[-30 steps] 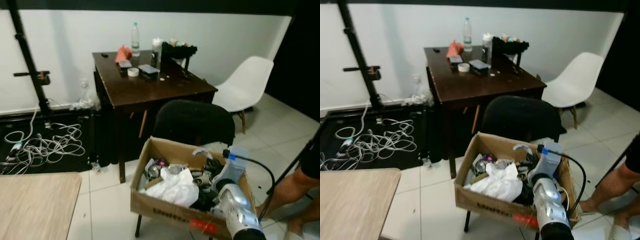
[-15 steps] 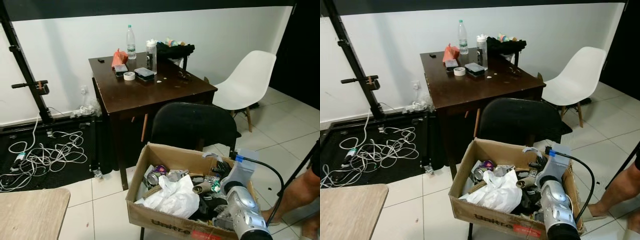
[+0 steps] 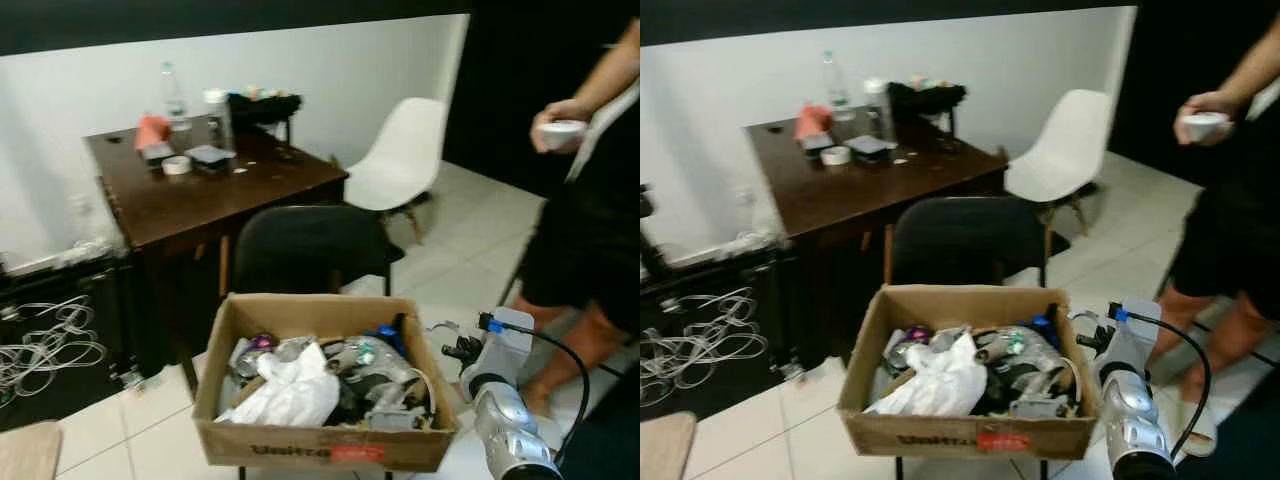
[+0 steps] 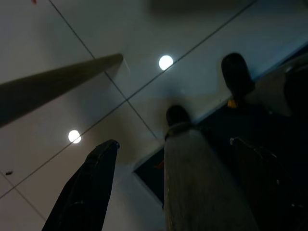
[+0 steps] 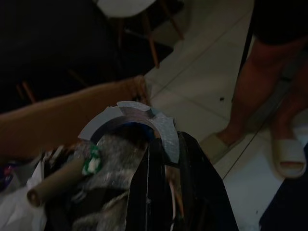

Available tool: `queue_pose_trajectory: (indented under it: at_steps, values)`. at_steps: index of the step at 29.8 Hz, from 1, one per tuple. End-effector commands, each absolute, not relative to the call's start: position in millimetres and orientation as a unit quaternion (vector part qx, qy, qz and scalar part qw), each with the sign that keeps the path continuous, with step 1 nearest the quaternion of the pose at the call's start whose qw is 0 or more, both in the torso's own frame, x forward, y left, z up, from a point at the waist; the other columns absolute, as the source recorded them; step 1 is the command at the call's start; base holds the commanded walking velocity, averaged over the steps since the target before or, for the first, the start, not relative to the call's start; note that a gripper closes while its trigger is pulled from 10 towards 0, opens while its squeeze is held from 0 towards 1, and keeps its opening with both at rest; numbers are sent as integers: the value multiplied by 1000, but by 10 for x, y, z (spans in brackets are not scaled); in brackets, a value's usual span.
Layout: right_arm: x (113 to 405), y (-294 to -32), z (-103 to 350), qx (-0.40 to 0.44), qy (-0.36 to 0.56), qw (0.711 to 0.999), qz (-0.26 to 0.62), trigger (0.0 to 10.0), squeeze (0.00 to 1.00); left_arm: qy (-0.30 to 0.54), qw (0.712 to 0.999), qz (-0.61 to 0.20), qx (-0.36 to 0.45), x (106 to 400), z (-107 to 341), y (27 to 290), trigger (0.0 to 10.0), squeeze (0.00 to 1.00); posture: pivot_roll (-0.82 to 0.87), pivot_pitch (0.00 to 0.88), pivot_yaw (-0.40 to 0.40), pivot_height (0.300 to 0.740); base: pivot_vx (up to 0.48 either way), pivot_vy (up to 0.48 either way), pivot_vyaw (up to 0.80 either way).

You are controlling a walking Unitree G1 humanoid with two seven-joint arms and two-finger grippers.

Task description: Picking trash to rubbish bin

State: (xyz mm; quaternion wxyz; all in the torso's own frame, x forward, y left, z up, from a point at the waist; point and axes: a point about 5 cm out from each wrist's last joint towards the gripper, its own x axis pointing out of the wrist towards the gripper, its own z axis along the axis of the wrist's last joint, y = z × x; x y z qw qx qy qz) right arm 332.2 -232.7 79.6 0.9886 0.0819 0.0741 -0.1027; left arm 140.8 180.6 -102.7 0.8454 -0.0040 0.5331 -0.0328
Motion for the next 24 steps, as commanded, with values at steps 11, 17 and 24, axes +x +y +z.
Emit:
queue_pose_trajectory:
  at_steps: [11,17,24]
  values:
    - [3354,-1873,620,74,128,989,30,10000,0,551,834,-31,0,1273,-1069,1840,10000,0,-216,91,56,740,0,0,0]
    - [3372,-1387,583,71,144,979,128,10000,0,552,833,-34,1,1266,-1073,1824,10000,0,-217,92,56,740,0,0,0]
    - [3364,-1228,575,66,144,974,159,10000,1000,551,834,-33,-2,1259,-1076,1810,10000,0,-207,93,47,740,0,0,0]
